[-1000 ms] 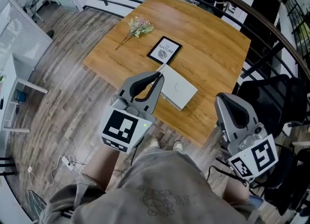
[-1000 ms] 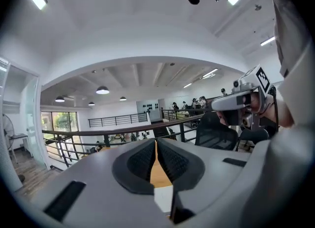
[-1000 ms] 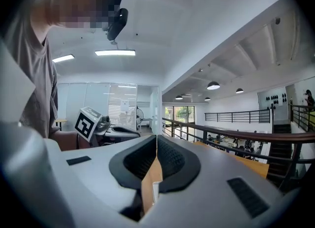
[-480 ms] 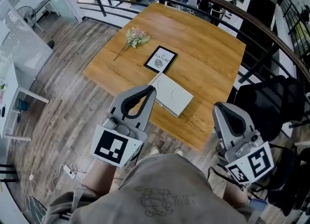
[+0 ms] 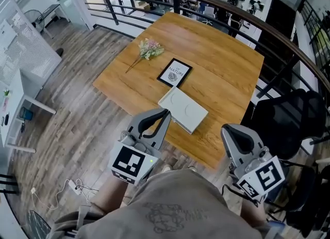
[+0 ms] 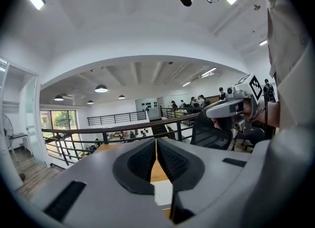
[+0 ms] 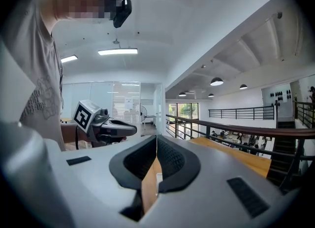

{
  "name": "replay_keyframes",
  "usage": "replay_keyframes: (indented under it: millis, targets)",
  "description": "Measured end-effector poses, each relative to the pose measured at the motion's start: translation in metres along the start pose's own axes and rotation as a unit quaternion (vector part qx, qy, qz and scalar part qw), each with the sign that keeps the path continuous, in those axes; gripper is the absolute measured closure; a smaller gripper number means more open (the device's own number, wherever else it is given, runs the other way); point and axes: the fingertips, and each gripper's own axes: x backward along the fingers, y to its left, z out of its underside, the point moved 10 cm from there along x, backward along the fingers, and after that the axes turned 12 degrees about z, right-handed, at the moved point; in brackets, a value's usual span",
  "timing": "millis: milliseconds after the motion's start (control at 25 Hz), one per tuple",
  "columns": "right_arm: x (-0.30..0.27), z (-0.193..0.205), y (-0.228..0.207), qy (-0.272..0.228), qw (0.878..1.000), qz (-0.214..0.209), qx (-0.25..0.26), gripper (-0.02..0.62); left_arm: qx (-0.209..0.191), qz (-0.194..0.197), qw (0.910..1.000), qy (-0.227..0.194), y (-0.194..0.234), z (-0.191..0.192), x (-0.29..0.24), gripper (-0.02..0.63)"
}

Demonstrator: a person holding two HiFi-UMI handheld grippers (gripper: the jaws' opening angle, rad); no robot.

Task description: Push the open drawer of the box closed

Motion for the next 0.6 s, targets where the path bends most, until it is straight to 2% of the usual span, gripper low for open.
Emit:
replay_keyframes:
  millis: [600]
  targets:
    - [0.020, -0.006, -0.013, -0.014, 1.000, 0.018, 0.004, 0.561, -0.008, -0.008, 0.9999, -0.007, -0.013, -0.008, -0.001, 0.581]
